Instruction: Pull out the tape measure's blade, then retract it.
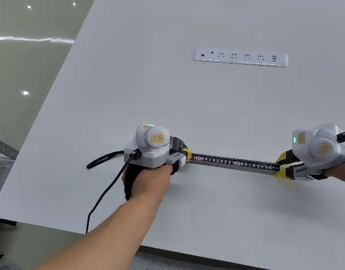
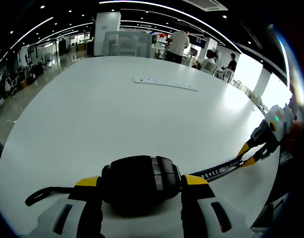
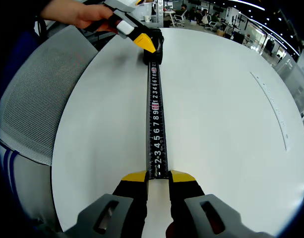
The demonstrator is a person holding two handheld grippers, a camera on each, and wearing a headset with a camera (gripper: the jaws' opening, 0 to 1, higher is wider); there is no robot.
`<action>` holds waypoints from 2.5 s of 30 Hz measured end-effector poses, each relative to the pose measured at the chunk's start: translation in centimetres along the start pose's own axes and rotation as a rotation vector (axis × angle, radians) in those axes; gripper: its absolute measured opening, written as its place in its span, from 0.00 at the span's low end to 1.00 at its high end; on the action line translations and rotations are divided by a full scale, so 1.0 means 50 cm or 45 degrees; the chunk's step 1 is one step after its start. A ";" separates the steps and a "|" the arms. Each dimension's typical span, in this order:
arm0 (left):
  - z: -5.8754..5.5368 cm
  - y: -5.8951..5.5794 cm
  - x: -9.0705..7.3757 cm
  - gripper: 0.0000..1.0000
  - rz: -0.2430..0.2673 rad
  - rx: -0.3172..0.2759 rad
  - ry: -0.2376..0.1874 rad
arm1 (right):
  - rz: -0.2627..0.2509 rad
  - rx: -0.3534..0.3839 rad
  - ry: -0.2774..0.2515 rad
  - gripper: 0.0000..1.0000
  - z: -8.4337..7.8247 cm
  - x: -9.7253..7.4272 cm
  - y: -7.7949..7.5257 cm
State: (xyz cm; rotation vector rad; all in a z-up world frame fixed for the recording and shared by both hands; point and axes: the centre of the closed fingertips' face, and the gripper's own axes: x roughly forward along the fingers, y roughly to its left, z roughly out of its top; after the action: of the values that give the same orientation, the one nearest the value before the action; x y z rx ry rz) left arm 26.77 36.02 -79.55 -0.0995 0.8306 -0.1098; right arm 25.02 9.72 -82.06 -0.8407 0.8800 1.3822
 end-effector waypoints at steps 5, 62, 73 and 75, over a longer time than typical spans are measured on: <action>-0.001 0.000 0.000 0.60 -0.006 0.002 0.021 | 0.000 -0.002 0.001 0.13 -0.001 0.000 -0.001; -0.001 -0.001 0.000 0.57 -0.054 0.018 0.034 | 0.007 -0.046 -0.078 0.12 0.104 0.056 -0.002; -0.003 0.000 -0.002 0.57 -0.058 0.015 0.034 | 0.018 -0.053 -0.089 0.12 0.129 0.069 -0.013; -0.003 0.000 -0.002 0.57 -0.058 0.015 0.035 | 0.018 -0.055 -0.093 0.12 0.134 0.072 -0.013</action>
State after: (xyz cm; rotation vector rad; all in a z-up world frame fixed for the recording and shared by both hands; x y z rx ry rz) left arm 26.60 36.01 -79.57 -0.1060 0.8549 -0.1591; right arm 25.82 17.31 -82.31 -0.8131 0.8041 1.4394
